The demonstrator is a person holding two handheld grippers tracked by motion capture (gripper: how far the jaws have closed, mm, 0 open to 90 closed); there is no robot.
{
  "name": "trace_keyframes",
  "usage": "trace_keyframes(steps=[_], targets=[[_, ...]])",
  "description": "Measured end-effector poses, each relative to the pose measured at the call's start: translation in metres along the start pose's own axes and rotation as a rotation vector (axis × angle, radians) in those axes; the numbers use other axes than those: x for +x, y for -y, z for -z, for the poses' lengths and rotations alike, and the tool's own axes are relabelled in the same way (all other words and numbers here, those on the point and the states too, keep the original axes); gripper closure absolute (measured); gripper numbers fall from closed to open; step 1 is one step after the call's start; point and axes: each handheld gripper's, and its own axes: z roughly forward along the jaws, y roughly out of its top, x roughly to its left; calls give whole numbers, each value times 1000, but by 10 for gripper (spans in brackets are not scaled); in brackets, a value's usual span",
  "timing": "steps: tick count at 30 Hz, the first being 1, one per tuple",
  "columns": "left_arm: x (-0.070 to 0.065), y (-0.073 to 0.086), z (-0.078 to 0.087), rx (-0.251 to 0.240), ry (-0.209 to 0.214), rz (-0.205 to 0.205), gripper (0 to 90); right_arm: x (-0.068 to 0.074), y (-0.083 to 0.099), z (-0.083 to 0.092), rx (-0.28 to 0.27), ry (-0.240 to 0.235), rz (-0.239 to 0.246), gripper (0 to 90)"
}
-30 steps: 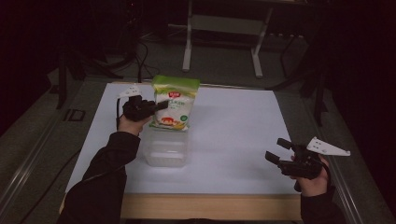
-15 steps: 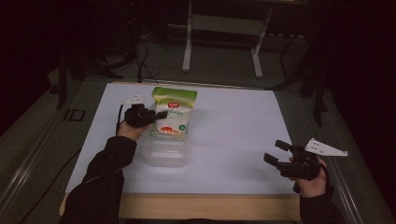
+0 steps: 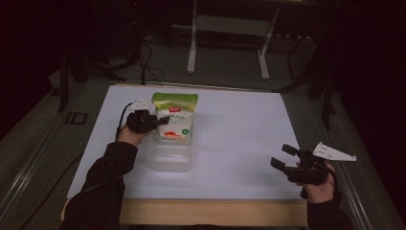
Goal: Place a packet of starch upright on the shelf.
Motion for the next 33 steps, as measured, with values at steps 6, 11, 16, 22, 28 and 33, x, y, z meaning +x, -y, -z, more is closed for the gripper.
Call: trace_keyframes(steps=[6,11,16,22,28,33], targets=[[5,6,0,-3,0,10,821,1,0,-2,0,-2,0,153],[10,13,2,-29,18,38,822,1,1,-3,6,-4,-5,153],[11,10,3,-26,24,60,710,2,0,-5,9,-10,1,153],[12,6,15,-47,-24,117,532,1,1,-5,17,-8,-3,153],[9,7,26,-58,15,175,249,1,3,-5,17,-9,-5,153],[2,6,33,-69,3,191,14,0,4,-6,28,-7,-5,153]])
